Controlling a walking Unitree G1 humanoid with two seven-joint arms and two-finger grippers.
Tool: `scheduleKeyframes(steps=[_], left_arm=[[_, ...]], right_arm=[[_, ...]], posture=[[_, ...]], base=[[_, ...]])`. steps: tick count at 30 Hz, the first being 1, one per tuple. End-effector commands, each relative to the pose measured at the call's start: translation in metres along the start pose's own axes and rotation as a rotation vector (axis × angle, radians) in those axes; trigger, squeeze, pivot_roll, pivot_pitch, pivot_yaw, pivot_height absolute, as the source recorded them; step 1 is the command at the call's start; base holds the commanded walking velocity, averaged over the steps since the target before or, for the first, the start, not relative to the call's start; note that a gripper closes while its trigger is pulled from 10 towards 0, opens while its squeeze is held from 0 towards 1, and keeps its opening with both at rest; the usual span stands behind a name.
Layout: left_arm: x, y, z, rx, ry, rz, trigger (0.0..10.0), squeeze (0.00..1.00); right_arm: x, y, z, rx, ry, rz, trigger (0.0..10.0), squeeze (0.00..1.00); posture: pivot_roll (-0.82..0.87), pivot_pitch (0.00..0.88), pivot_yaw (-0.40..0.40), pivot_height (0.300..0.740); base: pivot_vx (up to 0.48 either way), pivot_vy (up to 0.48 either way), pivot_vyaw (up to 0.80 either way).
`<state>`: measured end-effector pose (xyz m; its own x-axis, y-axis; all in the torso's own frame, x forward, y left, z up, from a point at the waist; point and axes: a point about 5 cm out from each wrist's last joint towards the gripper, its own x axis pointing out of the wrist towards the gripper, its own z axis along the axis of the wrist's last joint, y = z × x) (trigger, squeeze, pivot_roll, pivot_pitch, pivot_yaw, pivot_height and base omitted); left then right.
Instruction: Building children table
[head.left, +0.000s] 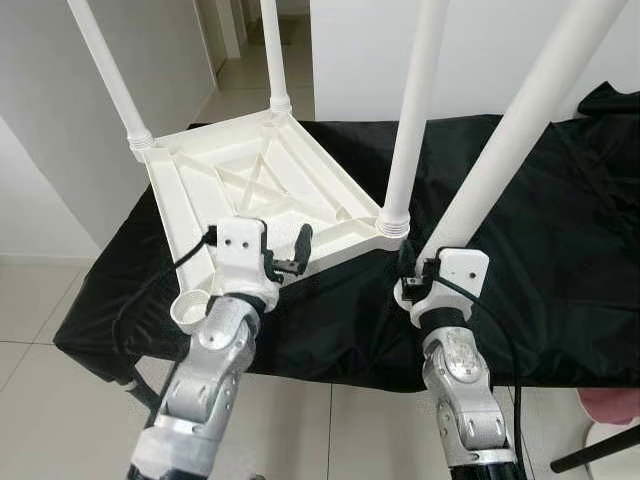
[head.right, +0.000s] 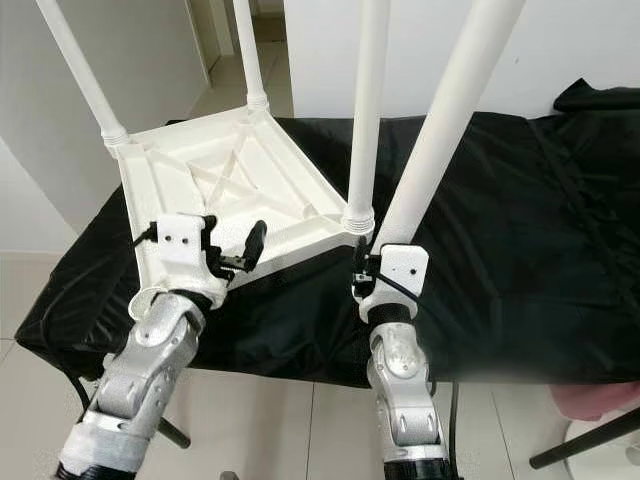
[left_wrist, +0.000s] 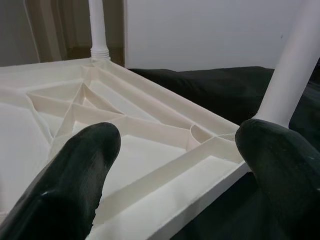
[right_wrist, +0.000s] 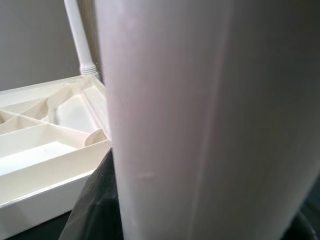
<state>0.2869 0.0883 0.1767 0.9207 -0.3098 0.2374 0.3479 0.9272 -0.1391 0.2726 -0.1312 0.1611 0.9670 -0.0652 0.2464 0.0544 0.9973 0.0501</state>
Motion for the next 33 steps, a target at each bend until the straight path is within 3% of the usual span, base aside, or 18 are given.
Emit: scheduleKeyframes(steps=[1, 3, 10, 15, 24, 33], left_arm=[[-0.004, 0.007, 0.004, 0.014, -0.041, 0.119, 10.0, 0.0], [-0.005, 0.007, 0.004, 0.032, -0.044, 0.132, 10.0, 0.0], [-0.008, 0.013, 0.006, -0.049, -0.076, 0.179, 10.0, 0.0], [-0.008, 0.012, 0.005, -0.036, -0.077, 0.192, 10.0, 0.0], [-0.022, 0.003, 0.002, -0.001, -0.072, 0.131, 10.0, 0.0], [-0.023, -0.001, 0.004, 0.012, -0.08, 0.105, 10.0, 0.0]], right_arm=[[-0.004, 0.004, 0.002, 0.004, -0.002, -0.013, 10.0, 0.0], [-0.005, 0.003, 0.002, 0.002, -0.003, -0.019, 10.0, 0.0], [-0.006, 0.004, 0.006, 0.008, -0.024, -0.029, 10.0, 0.0], [-0.004, 0.007, 0.008, 0.009, -0.041, -0.015, 10.0, 0.0], [-0.011, 0.011, 0.012, 0.019, -0.062, 0.035, 10.0, 0.0], [-0.008, 0.01, 0.013, 0.016, -0.076, 0.035, 10.0, 0.0]], posture=[[-0.06, 0.051, 0.111, 0.74], [-0.06, 0.051, 0.111, 0.74], [-0.04, 0.037, 0.089, 0.74], [-0.04, 0.036, 0.083, 0.74], [-0.01, 0.05, 0.052, 0.74], [-0.01, 0.04, 0.042, 0.74]], base=[[0.0, 0.0, 0.0], [0.0, 0.0, 0.0], [0.0, 0.0, 0.0], [0.0, 0.0, 0.0], [0.0, 0.0, 0.0], [0.0, 0.0, 0.0]])
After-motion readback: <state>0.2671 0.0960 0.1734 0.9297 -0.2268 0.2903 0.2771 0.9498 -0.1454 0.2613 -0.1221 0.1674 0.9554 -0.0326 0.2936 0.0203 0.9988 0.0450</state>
